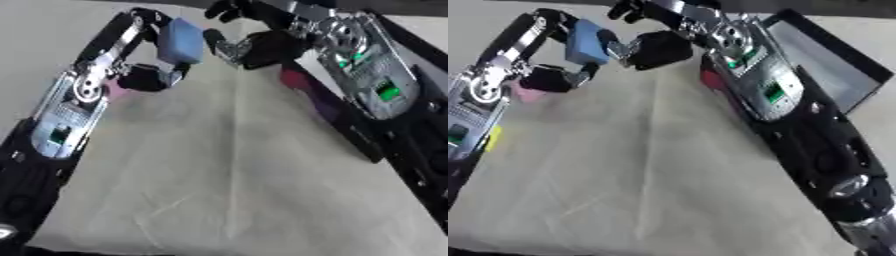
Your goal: Pick up the objects with one hand, pass them to the other hand, and then place them into the box on the other side of the table.
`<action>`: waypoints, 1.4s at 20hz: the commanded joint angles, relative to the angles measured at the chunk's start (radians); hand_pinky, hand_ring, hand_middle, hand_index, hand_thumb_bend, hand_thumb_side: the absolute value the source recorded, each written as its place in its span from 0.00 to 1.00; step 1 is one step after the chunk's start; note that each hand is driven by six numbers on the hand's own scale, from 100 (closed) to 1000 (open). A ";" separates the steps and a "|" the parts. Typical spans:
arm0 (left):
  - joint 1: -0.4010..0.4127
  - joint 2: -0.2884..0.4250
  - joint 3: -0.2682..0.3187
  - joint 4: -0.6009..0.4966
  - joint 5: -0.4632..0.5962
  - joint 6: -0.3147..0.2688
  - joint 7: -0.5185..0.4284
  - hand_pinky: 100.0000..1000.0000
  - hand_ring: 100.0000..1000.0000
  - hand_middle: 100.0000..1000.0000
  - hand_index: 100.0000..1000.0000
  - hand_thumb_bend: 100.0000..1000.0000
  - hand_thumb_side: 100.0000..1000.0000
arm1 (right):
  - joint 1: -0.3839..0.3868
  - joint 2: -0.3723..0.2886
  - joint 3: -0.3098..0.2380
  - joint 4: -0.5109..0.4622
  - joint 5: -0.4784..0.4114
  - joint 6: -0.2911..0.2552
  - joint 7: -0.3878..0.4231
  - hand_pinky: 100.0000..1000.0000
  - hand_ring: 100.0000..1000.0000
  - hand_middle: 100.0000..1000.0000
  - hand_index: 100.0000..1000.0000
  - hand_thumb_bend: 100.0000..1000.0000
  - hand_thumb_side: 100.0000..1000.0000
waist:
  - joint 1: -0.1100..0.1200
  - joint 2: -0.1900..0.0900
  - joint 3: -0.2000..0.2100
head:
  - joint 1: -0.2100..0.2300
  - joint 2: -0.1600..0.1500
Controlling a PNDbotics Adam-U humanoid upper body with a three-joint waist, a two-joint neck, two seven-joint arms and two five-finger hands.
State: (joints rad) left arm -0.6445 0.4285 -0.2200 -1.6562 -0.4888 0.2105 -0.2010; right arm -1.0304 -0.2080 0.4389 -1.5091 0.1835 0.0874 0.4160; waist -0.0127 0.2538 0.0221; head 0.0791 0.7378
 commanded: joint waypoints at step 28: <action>-0.029 -0.035 -0.015 -0.026 0.002 0.020 -0.020 0.72 0.51 0.55 0.49 0.00 0.00 | 0.027 -0.084 0.004 -0.085 0.107 -0.062 0.024 0.89 0.90 0.96 0.94 0.00 0.20 | -0.014 -0.028 0.005 | -0.003 0.003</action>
State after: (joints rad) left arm -0.6529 0.3880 -0.2412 -1.6631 -0.4856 0.2265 -0.2228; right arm -0.9859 -0.2771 0.4508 -1.5734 0.2814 0.0261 0.4467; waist -0.0163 0.2538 0.0262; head 0.0773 0.7378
